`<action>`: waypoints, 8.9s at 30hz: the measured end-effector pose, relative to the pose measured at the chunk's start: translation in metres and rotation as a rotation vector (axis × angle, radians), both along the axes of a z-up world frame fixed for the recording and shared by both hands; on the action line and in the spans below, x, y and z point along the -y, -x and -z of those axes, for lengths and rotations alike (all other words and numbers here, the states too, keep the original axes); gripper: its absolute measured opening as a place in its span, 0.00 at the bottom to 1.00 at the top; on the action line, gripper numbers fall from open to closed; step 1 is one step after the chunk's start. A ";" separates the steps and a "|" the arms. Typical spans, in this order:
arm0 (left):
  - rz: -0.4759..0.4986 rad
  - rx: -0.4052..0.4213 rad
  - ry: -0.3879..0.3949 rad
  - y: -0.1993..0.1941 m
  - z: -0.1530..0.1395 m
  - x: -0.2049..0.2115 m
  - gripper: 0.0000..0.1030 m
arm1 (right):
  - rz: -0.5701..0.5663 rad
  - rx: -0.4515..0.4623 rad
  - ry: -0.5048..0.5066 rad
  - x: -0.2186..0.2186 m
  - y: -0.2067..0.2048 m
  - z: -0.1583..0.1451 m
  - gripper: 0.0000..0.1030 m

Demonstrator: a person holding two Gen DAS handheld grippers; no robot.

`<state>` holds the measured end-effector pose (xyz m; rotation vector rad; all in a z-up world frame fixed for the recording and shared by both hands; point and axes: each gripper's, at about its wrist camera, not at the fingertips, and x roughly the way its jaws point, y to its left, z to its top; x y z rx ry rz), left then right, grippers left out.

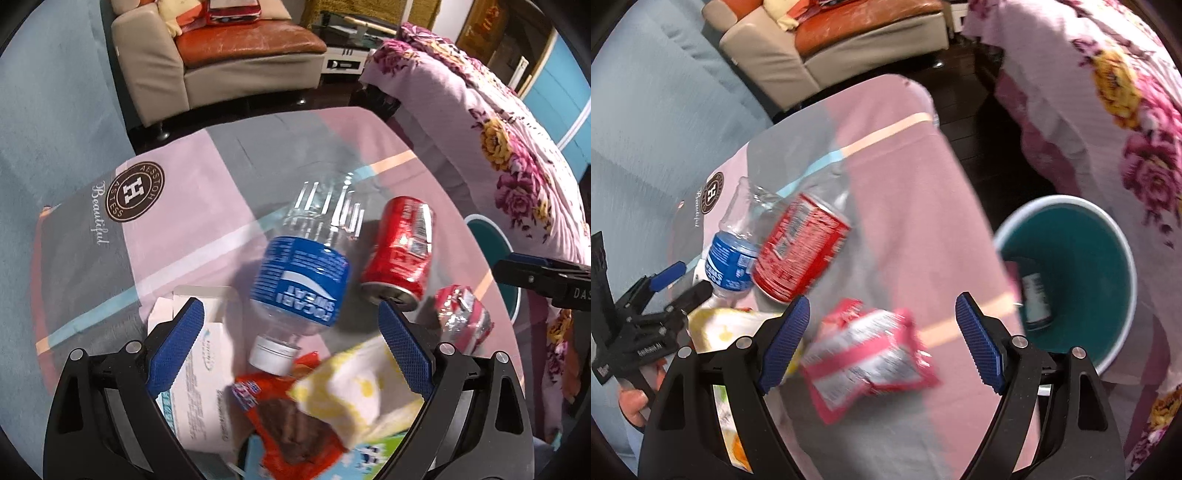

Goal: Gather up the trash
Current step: 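Grasp the Pocari Sweat bottle with left tool while right tool grasps the red can, then carry bottle and can over the bin and open both tools to drop them, then grasp the white medicine box with left tool while right tool grasps milk carton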

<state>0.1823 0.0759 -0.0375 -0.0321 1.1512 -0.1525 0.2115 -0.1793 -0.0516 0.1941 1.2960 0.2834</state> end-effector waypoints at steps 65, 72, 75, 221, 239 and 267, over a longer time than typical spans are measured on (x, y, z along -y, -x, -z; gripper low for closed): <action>0.105 0.165 0.024 0.000 -0.067 0.086 0.67 | 0.142 0.184 -0.148 0.087 0.027 -0.041 0.42; 0.196 0.128 0.053 0.010 -0.058 0.154 0.67 | 0.202 0.225 -0.123 0.138 0.053 -0.048 0.42; 0.238 0.104 0.068 0.015 -0.051 0.183 0.67 | 0.233 0.242 -0.105 0.162 0.065 -0.046 0.42; -0.242 0.020 0.079 0.139 0.024 -0.127 0.93 | -0.733 -0.030 0.168 -0.191 0.108 0.000 0.53; -0.244 -0.003 0.093 0.120 0.035 -0.133 0.93 | -0.762 -0.084 0.129 -0.196 0.104 0.020 0.56; -0.034 -0.070 -0.049 0.053 0.059 -0.059 0.80 | -0.311 0.071 -0.112 -0.079 0.055 -0.033 0.56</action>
